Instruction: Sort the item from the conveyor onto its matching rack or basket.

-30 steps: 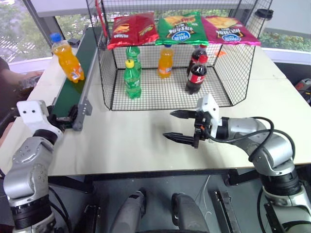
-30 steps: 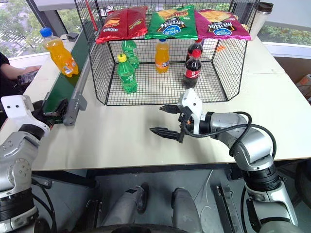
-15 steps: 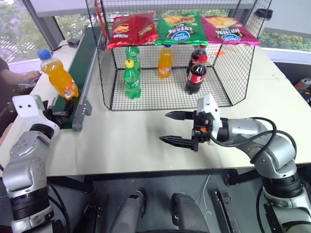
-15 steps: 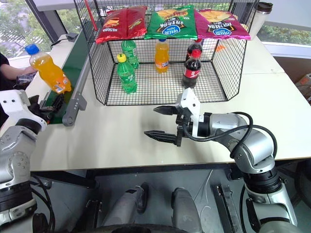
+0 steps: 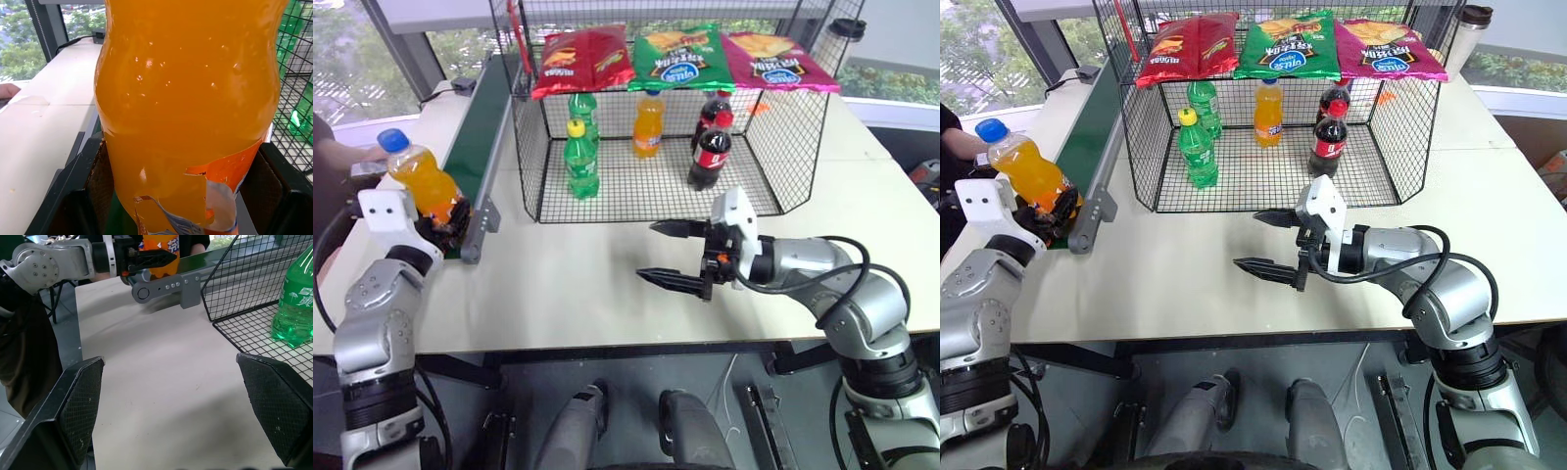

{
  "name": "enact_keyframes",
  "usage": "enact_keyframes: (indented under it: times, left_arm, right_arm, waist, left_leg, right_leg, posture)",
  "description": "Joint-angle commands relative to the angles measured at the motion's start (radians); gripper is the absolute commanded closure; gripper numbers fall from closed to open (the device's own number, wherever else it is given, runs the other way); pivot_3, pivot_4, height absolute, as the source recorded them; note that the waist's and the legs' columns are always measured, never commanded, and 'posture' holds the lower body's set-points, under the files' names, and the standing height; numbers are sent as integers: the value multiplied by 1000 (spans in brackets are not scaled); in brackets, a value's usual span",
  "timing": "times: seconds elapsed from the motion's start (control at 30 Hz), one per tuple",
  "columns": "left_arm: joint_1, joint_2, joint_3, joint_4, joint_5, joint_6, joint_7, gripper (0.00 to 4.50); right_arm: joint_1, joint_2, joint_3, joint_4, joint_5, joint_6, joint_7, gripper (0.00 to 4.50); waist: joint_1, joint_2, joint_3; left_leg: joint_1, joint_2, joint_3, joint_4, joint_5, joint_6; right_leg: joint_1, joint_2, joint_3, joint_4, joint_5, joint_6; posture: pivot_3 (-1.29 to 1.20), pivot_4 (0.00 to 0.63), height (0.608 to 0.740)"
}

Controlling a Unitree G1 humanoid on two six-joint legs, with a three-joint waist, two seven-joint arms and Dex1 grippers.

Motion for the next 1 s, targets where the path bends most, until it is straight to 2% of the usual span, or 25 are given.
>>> enact_keyframes:
  times: [0.03,0.27,0.43,0.6,0.7,0.83,1.0]
  left_arm:
    - [-28,20,49,-39,-41,-6,0,1588]
    - [-92,60,27,-82,-140,80,-51,1588]
    - [-122,104,-103,-139,-236,203,-213,1588]
    - [-170,105,-245,-145,-250,230,-346,1588]
    - [-192,101,-340,-153,-235,226,-424,1588]
    - [-164,99,-496,-168,-138,140,-521,1588]
    - [-187,66,-609,-134,-31,31,-570,1588]
  right_arm:
    - [1,-3,-14,-27,4,-14,-4,0]
    - [-13,-10,-21,-31,12,-7,-5,0]
    - [-44,-3,-36,-34,35,15,-21,0]
    - [-78,4,-45,-16,48,41,-48,0]
    - [-86,-5,-38,5,28,33,-47,0]
    - [-75,-18,-30,26,0,12,-35,0]
    - [-89,-14,-15,40,-44,-6,-48,0]
  waist:
    - [1,0,0]
    - [11,0,0]
    - [12,-1,0]
    - [9,-1,0]
    - [8,-1,0]
    - [6,-1,1]
    - [8,0,1]
  left_leg:
    - [0,0,0,0,0,0]
    - [-2,0,0,0,0,0]
    - [-2,0,0,0,0,0]
    - [-2,0,0,0,0,0]
    - [-2,0,0,0,0,0]
    - [-2,0,1,0,0,0]
    - [-2,0,2,-1,0,1]
  right_leg:
    - [0,0,0,0,0,0]
    - [-1,0,0,0,0,0]
    - [-1,0,0,-1,0,0]
    - [-1,0,0,-1,0,0]
    - [-2,0,0,-1,0,0]
    - [-1,0,0,-2,0,0]
    - [-2,0,1,-2,0,0]
  posture:
    - [0,150,738]
    - [0,150,738]
    - [0,150,738]
    - [0,150,738]
    - [0,150,738]
    - [0,150,738]
    - [0,150,738]
